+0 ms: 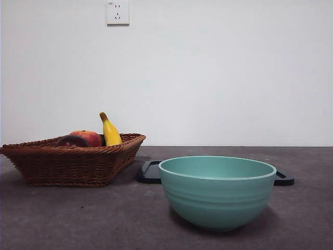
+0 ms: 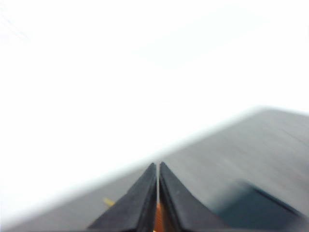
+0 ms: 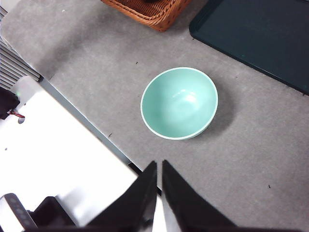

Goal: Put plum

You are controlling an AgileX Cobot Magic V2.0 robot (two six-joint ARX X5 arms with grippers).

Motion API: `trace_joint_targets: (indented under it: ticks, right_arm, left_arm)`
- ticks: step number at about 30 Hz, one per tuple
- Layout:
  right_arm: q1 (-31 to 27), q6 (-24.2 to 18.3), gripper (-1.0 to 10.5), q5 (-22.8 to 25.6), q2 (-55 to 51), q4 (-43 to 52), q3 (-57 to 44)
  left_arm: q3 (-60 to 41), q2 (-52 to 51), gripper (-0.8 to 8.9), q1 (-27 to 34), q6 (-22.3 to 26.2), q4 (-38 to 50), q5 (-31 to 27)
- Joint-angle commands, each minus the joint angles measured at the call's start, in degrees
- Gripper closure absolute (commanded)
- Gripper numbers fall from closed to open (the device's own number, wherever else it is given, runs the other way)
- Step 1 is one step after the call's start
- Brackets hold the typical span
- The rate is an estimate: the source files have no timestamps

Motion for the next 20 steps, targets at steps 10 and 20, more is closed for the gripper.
trace_joint_targets:
  ticks: [10,20]
  right_arm:
    - [0.5,-0.5,9.4,-0.1,0.3,0.3,1.0]
    - [0.5,-0.5,9.4,-0.1,0.3,0.3,1.0]
  left_arm:
    - [-25.6,-15.1,8.06,6.4,-1.0,11.4,-18.2]
    - [-41.2,-24.4,8.06,7.5,-5.1,11.8,-18.3]
